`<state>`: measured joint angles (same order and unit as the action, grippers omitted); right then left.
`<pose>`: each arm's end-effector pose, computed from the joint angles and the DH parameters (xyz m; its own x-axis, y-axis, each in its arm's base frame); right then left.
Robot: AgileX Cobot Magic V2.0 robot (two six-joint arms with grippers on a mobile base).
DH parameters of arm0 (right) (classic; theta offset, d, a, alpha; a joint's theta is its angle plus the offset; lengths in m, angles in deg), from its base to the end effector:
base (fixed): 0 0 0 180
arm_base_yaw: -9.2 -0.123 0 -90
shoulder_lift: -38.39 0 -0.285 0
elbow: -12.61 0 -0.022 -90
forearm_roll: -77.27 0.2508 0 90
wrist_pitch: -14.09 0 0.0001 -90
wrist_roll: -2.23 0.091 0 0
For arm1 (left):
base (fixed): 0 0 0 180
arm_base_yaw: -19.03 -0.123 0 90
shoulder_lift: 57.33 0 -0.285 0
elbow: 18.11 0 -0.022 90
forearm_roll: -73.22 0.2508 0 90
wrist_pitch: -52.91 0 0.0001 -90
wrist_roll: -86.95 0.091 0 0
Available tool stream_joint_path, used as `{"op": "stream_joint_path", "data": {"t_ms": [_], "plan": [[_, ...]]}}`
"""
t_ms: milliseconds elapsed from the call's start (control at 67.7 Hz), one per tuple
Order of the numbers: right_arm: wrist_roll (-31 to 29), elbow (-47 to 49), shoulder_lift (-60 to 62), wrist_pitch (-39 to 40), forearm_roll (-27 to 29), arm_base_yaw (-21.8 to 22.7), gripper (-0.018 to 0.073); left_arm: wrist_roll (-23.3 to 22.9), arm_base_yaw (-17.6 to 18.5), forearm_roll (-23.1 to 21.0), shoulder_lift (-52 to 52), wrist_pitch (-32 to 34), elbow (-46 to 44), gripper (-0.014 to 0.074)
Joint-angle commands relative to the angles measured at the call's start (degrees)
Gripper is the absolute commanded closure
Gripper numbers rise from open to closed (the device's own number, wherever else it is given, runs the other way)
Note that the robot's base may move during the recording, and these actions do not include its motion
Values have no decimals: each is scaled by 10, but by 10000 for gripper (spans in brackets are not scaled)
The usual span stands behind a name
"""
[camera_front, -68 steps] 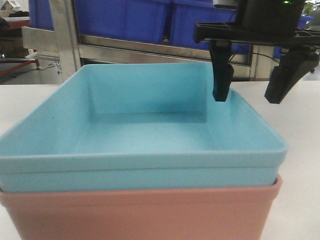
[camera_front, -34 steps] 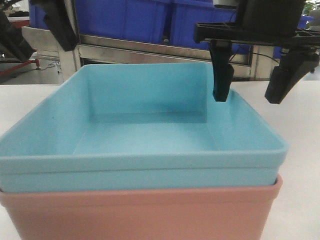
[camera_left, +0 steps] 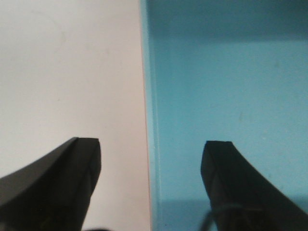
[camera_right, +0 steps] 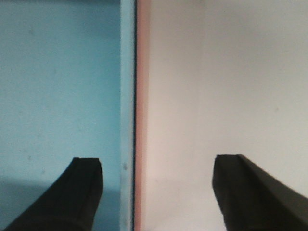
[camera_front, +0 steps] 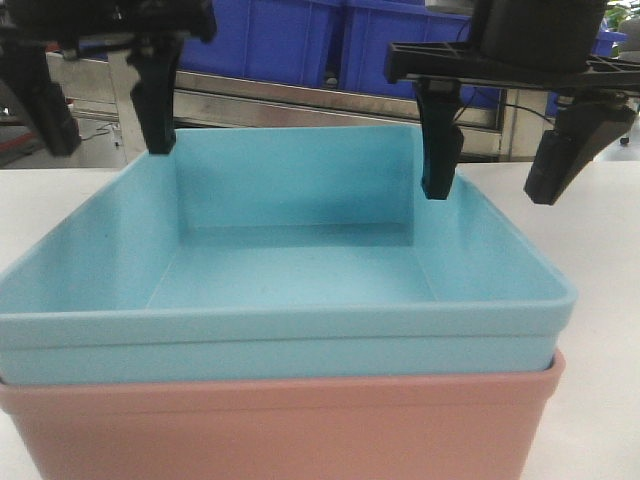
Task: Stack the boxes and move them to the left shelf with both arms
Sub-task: 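Lower both grippers onto opposite walls of the light-blue box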
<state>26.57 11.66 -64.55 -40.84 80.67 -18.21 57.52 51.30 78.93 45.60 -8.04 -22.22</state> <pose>0.3046 0.1629 0.2772 -0.9525 0.0045 -0.3046 -0.0596 0.9778 0.2010 0.2971 -0.1783 0.2990 -0.9356 0.0623 -0.3474 0.0969 0.9918 -0.0831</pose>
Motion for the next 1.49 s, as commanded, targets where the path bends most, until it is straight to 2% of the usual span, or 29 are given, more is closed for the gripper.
{"op": "stream_joint_path", "data": {"t_ms": [0, 133, 488, 680, 946, 1035, 1478], "plan": [[-4, 15, 25, 30, -5, -1, -1, -17, 4, -2, -7, -9, -22, 243], [-5, 15, 25, 35, -4, -1, -1, -17, 4, -28, 6, -14, -22, 243], [-7, 15, 25, 10, -4, -1, -1, -17, 4, -33, 20, -27, -22, 243], [-12, 16, 17, -5, -17, -19, -1, -16, 4, -34, 20, -37, -22, 243], [12, 34, -32, -38, -26, -31, -1, -16, 4, -35, 20, -52, -22, 243], [15, 45, -44, -54, -34, -31, -1, -30, 4, -39, 20, -57, -22, 243], [36, 54, -47, -42, -34, -31, -1, -23, 4, -68, 68, -64, -20, 243]]}}
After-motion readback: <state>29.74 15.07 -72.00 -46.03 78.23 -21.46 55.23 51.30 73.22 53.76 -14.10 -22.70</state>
